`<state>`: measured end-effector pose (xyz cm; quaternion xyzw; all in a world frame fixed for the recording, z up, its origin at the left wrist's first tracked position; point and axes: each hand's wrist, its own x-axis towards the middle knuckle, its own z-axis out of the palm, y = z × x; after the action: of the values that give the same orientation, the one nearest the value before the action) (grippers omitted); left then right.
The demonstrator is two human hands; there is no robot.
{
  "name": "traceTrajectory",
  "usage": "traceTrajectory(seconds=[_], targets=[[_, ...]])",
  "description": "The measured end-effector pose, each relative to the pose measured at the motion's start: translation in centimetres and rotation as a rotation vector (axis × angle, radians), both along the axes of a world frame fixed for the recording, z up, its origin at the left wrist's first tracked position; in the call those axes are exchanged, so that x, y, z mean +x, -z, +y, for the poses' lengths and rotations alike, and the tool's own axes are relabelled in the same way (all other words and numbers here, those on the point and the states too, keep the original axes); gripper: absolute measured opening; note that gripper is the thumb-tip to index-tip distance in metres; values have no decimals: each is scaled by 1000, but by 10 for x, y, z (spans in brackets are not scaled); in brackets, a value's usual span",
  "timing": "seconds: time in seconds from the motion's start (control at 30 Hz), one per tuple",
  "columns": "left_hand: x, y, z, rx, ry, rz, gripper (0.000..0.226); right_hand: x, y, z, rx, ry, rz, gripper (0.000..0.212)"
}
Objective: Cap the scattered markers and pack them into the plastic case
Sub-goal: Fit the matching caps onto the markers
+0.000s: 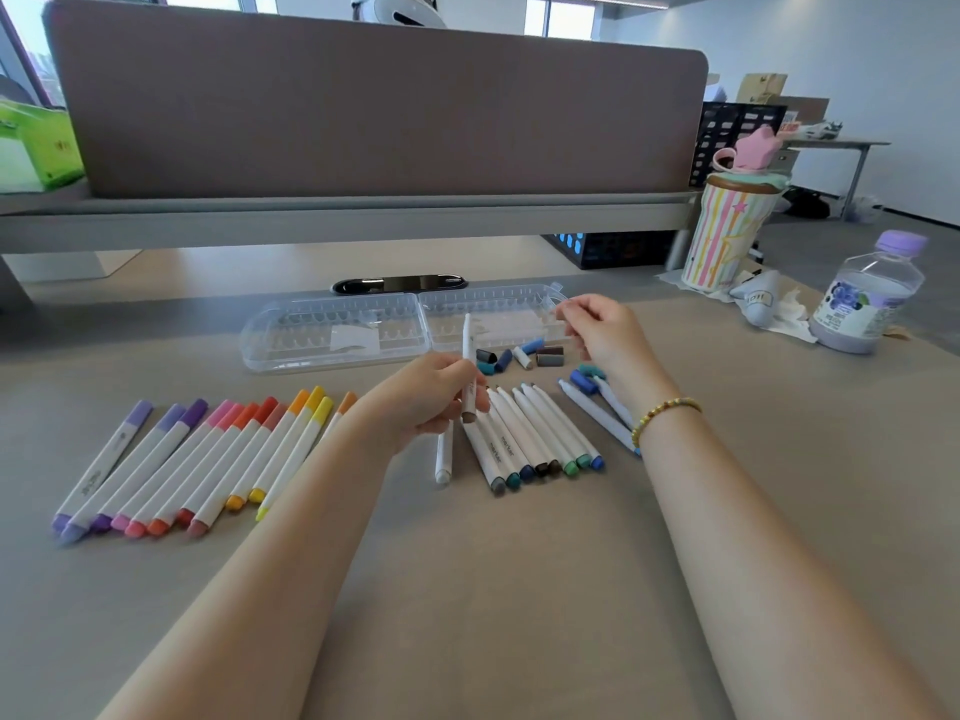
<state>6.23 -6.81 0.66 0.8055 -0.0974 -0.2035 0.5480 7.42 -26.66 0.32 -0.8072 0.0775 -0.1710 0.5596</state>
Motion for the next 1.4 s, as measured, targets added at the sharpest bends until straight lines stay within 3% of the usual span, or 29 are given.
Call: traceTrajectory(seconds=[0.1,0.2,0.3,0.6,0.83,0.97,1.23,1.4], targets=[[-3,-1,-4,92,87,-33,27,-4,4,-9,383,-120,55,19],[-5,-2,-8,135,148,-64,38,-7,8,-8,518,-227,100,13],[-6,-3,-10,192,177,-110,39,-9,7,-4,603,-263,100,22],[-5,0,-10,214,190,-126,40,-11,10,0,546,-246,96,28],[-3,1,-7,124,147,-115,39,-14,11,-1,443,55,13,31],[-3,1,-7,83,153,-92,40,-15,9,8,597,10,8,19],[-2,0,-4,-23,201,51,37,-16,7,8,401,-138,95,10],[-6,-1,-6,-33,225,47,28,-20,5,7,426,-192,105,25]])
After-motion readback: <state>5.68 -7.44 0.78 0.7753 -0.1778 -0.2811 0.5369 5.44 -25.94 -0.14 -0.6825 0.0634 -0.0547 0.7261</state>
